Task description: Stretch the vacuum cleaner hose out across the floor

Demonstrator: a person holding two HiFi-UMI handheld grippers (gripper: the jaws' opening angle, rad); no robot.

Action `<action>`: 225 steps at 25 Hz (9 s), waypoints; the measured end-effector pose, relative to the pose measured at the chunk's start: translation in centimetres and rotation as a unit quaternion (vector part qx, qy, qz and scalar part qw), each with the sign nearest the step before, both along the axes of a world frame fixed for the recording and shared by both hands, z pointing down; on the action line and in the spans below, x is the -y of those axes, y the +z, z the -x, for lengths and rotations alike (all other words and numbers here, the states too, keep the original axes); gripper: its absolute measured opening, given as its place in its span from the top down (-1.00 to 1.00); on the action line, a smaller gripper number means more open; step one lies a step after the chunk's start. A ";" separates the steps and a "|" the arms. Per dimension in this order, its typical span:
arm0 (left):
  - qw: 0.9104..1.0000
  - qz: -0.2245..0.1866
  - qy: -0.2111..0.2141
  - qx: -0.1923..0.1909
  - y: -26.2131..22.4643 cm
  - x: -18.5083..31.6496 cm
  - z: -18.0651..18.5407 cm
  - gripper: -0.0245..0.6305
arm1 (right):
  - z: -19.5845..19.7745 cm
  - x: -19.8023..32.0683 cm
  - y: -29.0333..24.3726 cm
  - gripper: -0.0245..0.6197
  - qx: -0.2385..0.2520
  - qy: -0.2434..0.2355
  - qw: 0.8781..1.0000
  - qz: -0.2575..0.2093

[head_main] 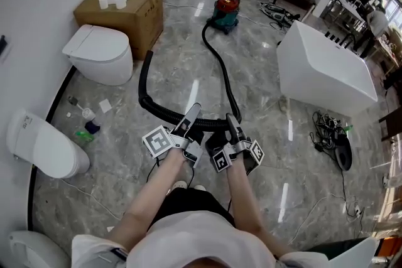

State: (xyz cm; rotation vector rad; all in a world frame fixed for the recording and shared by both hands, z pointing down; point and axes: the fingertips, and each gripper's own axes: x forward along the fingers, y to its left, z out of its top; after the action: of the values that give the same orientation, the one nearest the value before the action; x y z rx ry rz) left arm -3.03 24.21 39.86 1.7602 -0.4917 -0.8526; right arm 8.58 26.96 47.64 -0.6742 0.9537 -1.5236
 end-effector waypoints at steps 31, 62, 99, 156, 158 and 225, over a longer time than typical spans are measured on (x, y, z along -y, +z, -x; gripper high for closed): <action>0.992 -0.085 -0.016 0.097 -3.1 4.4 3.4 0.56 | 3.1 -1.1 -1.9 0.33 0.024 -0.078 0.992 -0.098; 0.745 -0.313 0.169 0.564 3.6 1.4 -2.1 0.57 | -0.5 -1.0 -6.0 0.33 -0.048 -0.065 0.983 -0.163; 0.374 -0.491 0.373 0.692 15.1 -8.4 -7.1 0.58 | -2.1 -3.2 -2.7 -0.04 -0.391 -0.097 0.914 -0.047; 0.803 -0.333 0.245 0.428 5.5 -8.8 -7.3 0.44 | -18.5 -10.0 2.2 0.09 -0.391 0.121 0.910 0.072; 0.811 -0.326 0.233 0.425 5.2 -8.5 -7.2 0.67 | -17.6 -9.3 1.4 0.44 -0.413 0.110 0.901 0.066; 0.800 -0.306 0.051 0.513 3.6 -7.5 -5.2 0.90 | 1.1 -7.1 -3.7 0.88 -0.827 -0.058 0.557 -0.036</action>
State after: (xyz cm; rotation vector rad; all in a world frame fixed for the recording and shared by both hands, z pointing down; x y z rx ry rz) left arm 2.20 31.75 43.44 2.7821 -0.8553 0.1665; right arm 7.51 34.08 43.94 -2.1158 2.3974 -0.4632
